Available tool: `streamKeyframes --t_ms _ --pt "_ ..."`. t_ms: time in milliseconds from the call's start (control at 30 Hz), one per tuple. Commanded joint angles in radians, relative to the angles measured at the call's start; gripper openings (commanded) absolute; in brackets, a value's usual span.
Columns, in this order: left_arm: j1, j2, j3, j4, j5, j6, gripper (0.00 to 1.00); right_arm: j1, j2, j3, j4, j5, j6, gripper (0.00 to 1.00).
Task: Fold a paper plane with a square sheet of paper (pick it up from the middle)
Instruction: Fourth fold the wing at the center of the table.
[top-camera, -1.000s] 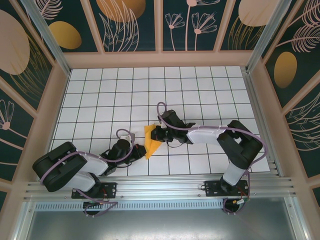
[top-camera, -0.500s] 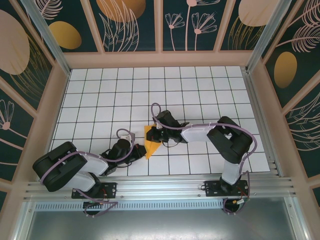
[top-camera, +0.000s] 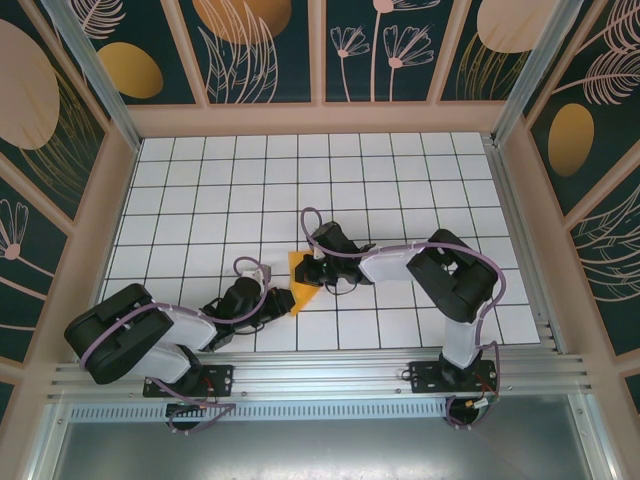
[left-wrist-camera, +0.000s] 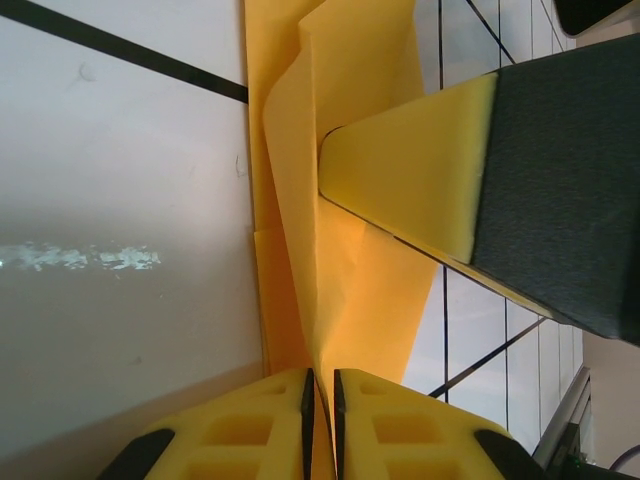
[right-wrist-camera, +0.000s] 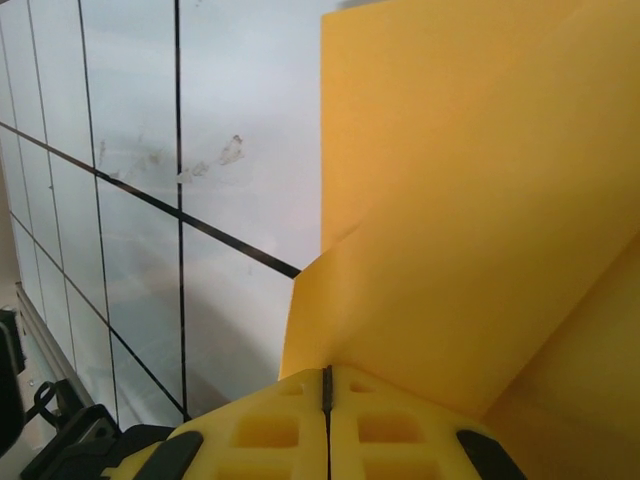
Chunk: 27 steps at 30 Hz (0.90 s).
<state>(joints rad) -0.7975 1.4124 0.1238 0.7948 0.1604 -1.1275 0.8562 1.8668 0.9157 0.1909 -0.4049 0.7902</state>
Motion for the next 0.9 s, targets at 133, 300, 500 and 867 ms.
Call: streamKeyframes --t_ms 133,300,500,867 --pt "0.003 -0.031 -0.009 -0.067 0.009 0.032 0.17 -0.007 0.017 0.029 -0.022 0.014 -0.012 0.08" --pt "0.003 -0.07 -0.012 -0.065 0.02 0.044 0.21 -0.006 0.01 0.025 -0.024 0.009 -0.014 0.08" --pt "0.003 -0.121 0.003 -0.103 0.031 0.08 0.22 -0.005 -0.013 0.013 -0.021 0.007 -0.016 0.09" --pt "0.003 -0.053 0.02 -0.071 0.046 0.091 0.22 -0.001 -0.016 0.002 -0.008 0.0 -0.015 0.09"
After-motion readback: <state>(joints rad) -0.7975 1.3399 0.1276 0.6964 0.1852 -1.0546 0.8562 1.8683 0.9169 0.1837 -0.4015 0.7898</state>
